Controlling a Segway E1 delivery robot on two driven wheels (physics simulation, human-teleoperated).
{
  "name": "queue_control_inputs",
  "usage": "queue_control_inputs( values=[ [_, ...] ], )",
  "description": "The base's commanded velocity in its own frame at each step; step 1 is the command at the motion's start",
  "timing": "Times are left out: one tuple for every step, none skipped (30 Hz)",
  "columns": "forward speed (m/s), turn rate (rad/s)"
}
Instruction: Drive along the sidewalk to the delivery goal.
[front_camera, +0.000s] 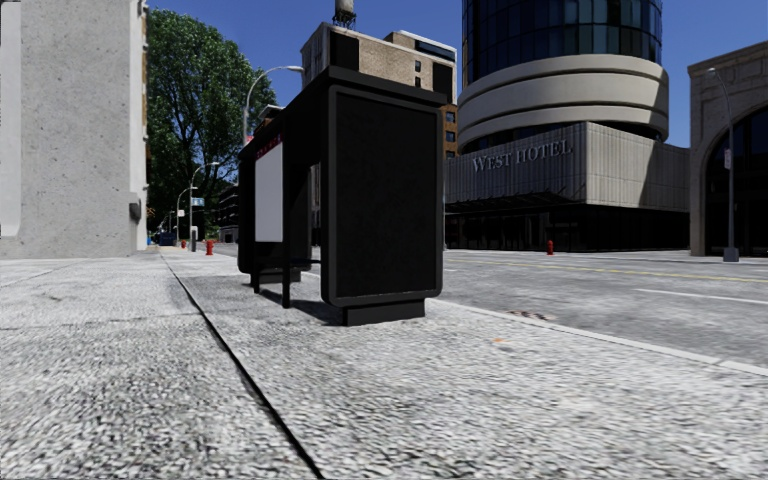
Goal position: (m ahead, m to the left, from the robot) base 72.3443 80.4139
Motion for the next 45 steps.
queue_control_inputs(
  values=[
    [1.05, 0.00],
    [1.05, 0.00],
    [1.05, 0.00],
    [1.05, 0.00],
    [1.05, 0.00],
    [1.05, 0.03],
    [1.05, 0.06],
    [1.05, 0.07],
    [1.05, 0.07],
    [1.05, 0.07],
    [1.05, 0.13],
    [1.05, 0.18],
    [1.05, 0.21],
    [1.05, 0.45],
    [1.05, 0.47],
    [1.05, 0.47],
    [1.05, 0.47],
    [1.05, 0.47],
    [1.05, 0.47],
    [1.05, 0.48],
    [1.05, 0.50],
    [1.05, 0.55],
    [1.05, 0.58],
    [1.05, 0.63],
    [1.05, 0.63],
    [1.05, 0.66],
    [1.05, 0.67],
    [1.05, 0.68],
    [1.05, 0.68],
    [1.05, 0.68],
    [1.05, 0.68],
    [1.05, 0.68],
    [1.05, 0.68],
    [1.05, 0.68],
    [1.05, 0.68],
    [1.05, 0.68],
    [1.05, 0.68],
    [1.05, 0.68],
    [1.05, 0.68],
    [1.05, 0.68],
    [1.05, 0.68],
    [1.05, 0.68],
    [1.05, 0.63],
    [1.05, 0.57],
    [1.05, 0.55]
  ],
)
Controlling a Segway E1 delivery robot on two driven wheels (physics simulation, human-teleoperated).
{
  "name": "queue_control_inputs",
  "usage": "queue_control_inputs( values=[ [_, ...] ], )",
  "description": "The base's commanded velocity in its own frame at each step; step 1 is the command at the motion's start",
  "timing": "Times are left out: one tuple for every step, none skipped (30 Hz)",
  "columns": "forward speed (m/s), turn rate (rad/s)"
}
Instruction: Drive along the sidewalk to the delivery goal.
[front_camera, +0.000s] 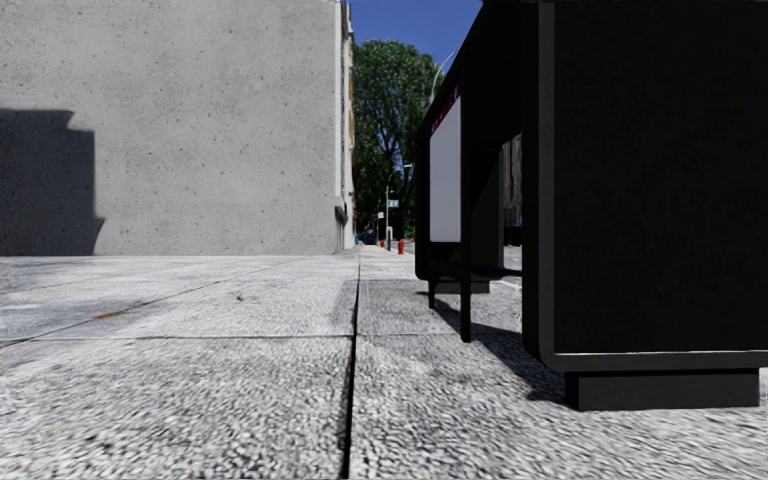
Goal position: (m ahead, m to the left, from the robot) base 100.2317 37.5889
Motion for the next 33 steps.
queue_control_inputs(
  values=[
    [1.05, 0.55],
    [1.05, 0.55],
    [1.05, 0.55],
    [1.05, 0.53],
    [1.05, 0.50],
    [1.05, 0.48],
    [1.05, 0.40],
    [1.05, 0.40],
    [1.05, 0.28],
    [1.05, 0.22],
    [1.05, 0.20],
    [1.05, 0.20],
    [1.05, 0.19],
    [1.05, 0.12],
    [1.05, 0.00],
    [1.05, 0.00],
    [1.05, 0.00],
    [1.06, 0.00],
    [1.89, 0.00],
    [2.00, 0.00],
    [2.00, 0.00],
    [2.00, 0.00],
    [2.00, 0.00],
    [2.00, 0.00],
    [2.00, 0.00],
    [2.00, 0.00],
    [2.00, 0.00],
    [2.00, 0.00],
    [2.00, 0.00],
    [2.00, 0.00],
    [2.00, 0.00],
    [2.00, 0.00],
    [2.00, 0.00]
  ],
)
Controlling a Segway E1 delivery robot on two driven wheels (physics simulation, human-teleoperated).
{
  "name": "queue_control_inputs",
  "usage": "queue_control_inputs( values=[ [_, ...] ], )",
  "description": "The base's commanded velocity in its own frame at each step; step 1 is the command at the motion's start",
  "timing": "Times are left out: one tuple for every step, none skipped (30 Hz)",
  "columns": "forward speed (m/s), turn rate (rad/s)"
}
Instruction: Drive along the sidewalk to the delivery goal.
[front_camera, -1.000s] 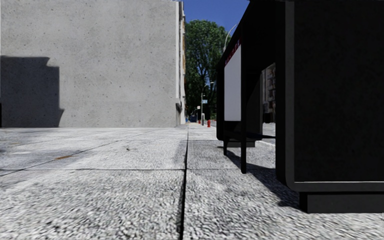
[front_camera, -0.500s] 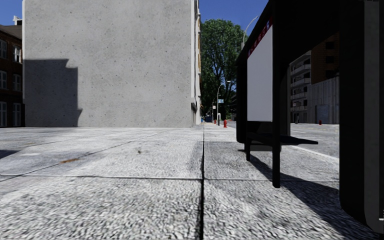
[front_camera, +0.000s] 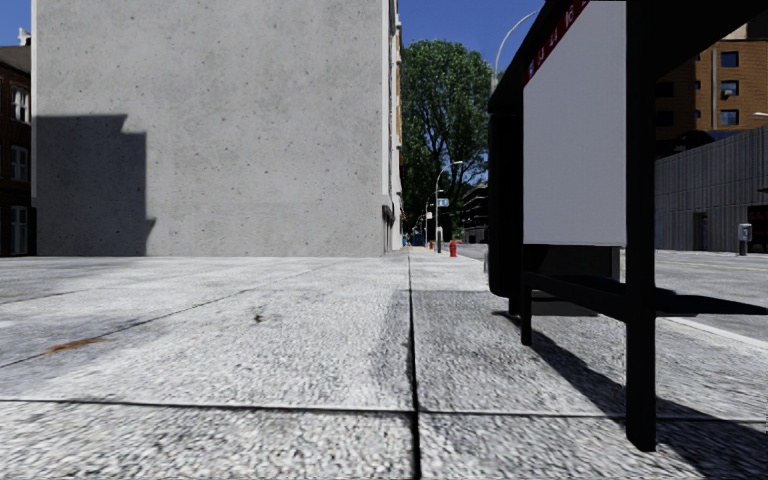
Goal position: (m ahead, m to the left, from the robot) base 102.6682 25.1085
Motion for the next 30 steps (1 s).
queue_control_inputs(
  values=[
    [2.00, 0.00],
    [2.00, 0.00],
    [2.00, 0.00],
    [2.00, 0.00],
    [2.00, 0.00],
    [2.00, 0.00],
    [2.00, 0.00],
    [2.00, 0.00],
    [2.00, 0.00],
    [2.00, 0.00],
    [2.00, 0.00],
    [2.00, 0.00],
    [2.00, 0.00],
    [2.00, 0.00],
    [2.00, -0.02],
    [2.00, -0.02],
    [2.00, -0.03],
    [2.00, -0.05],
    [2.00, -0.08],
    [2.00, -0.11],
    [2.00, -0.13],
    [2.00, -0.16],
    [2.00, -0.17],
    [2.00, -0.17],
    [2.00, -0.18],
    [2.00, -0.18],
    [2.00, -0.21],
    [2.00, -0.23],
    [2.00, -0.24],
    [2.00, -0.24]
  ],
)
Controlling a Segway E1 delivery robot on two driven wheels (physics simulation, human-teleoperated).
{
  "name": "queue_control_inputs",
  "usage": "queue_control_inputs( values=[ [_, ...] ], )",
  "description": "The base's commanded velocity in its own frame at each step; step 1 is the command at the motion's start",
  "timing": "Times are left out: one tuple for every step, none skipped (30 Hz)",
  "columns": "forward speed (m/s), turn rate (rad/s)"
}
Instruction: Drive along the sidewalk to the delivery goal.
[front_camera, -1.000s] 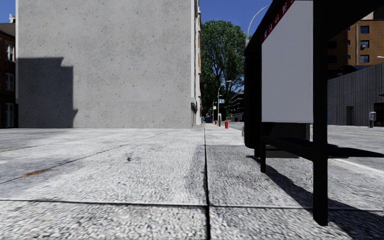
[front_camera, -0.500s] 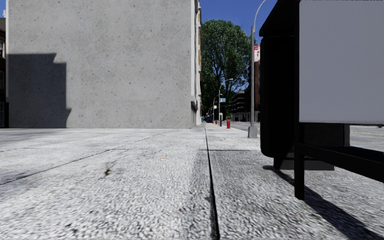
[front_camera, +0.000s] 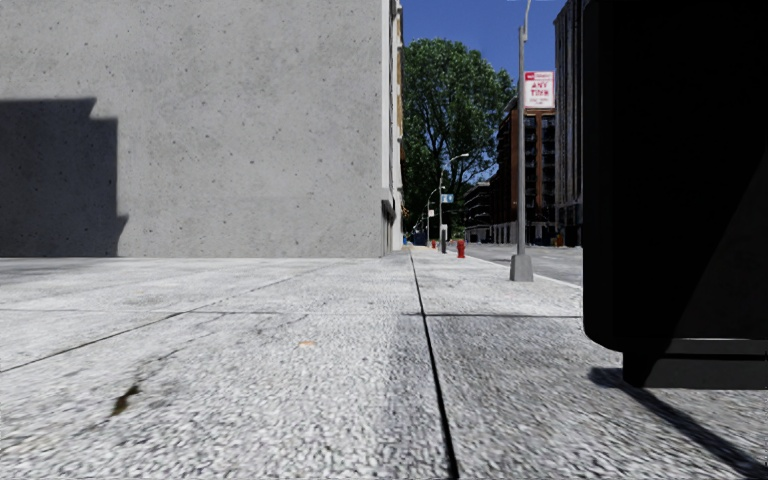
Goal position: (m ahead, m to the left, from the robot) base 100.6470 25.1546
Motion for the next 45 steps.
queue_control_inputs(
  values=[
    [2.00, -0.24],
    [2.00, -0.24],
    [2.00, -0.24],
    [2.00, -0.24],
    [2.00, -0.24],
    [2.00, -0.24],
    [2.00, -0.24],
    [2.00, -0.24],
    [2.00, -0.24],
    [2.00, -0.24],
    [2.00, -0.24],
    [2.00, -0.24],
    [2.00, -0.24],
    [2.00, -0.24],
    [2.00, -0.24],
    [2.00, -0.24],
    [2.00, -0.24],
    [2.00, -0.24],
    [2.00, -0.16],
    [2.00, 0.00],
    [2.00, 0.00],
    [2.00, 0.00],
    [2.00, 0.00],
    [2.00, 0.00],
    [2.00, 0.00],
    [2.00, 0.00],
    [2.00, 0.00],
    [2.00, 0.00],
    [2.00, 0.00],
    [2.00, 0.00],
    [2.00, 0.00],
    [2.00, 0.00],
    [2.00, 0.00],
    [2.00, 0.00],
    [2.00, 0.00],
    [2.00, 0.00],
    [2.00, 0.00],
    [2.00, 0.00],
    [2.00, 0.00],
    [2.00, 0.00],
    [2.00, 0.00],
    [2.00, 0.00],
    [2.00, 0.00],
    [2.00, 0.00],
    [2.00, 0.00]
  ],
)
